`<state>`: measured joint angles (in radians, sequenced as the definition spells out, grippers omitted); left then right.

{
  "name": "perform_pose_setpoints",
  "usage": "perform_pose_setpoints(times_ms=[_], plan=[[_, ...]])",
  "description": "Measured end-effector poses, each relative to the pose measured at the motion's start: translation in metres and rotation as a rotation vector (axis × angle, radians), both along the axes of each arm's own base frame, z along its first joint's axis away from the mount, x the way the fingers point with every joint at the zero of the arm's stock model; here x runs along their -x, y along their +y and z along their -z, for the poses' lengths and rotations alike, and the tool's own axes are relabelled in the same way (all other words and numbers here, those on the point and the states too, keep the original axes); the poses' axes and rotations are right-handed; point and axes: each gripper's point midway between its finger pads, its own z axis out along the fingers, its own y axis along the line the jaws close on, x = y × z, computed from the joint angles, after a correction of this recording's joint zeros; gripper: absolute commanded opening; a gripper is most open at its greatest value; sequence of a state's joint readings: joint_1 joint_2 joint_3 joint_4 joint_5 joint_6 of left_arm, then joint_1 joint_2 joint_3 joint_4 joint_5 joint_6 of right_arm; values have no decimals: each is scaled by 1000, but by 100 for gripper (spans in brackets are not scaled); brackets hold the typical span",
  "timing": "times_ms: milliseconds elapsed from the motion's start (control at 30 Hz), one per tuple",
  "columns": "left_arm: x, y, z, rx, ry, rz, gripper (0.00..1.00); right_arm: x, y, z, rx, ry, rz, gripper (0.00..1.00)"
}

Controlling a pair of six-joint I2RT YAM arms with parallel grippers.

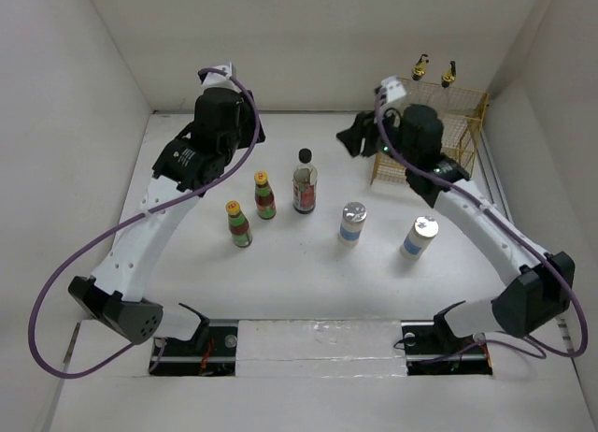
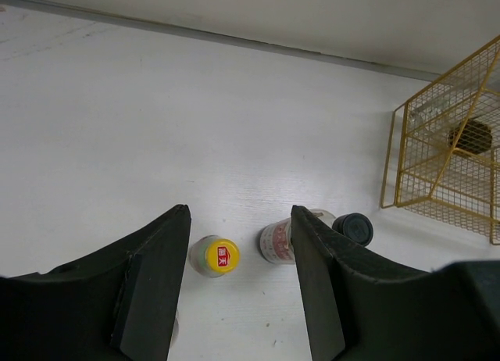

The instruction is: Organize the condiment bottles

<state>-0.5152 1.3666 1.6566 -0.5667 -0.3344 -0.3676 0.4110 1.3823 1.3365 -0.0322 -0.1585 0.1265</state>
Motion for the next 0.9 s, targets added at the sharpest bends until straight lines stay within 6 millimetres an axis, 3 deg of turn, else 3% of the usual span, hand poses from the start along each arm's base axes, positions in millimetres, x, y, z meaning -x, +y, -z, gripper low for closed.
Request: perform_pose_setpoints(times_ms=[133,267,400,533,733,833,867,900], plan=[[-2,-1,-5,3,-10,3,50,37,58,75,62,165,-233,72],[-3,-2,-5,3,-8,7,50,51,88,114,125,239,-316,80],[-2,-3,-4,5,-7,13,50,42,112,115,154,231,-350,81],[-2,-4,-4,5,-7,13,50,24,122,110,171,196,-334,79],[-2,-3,-5,5,-7,13,50,6,128,137,216,220,-300,73],[-2,-3,-5,6,-8,13,50,3,130,148,233,230,-286,63],[-2,-3,-5,6,-8,13,50,3,131,148,235,225,-283,49],[-2,-3,-5,6,-8,13,50,3,133,147,237,216,-285,44]])
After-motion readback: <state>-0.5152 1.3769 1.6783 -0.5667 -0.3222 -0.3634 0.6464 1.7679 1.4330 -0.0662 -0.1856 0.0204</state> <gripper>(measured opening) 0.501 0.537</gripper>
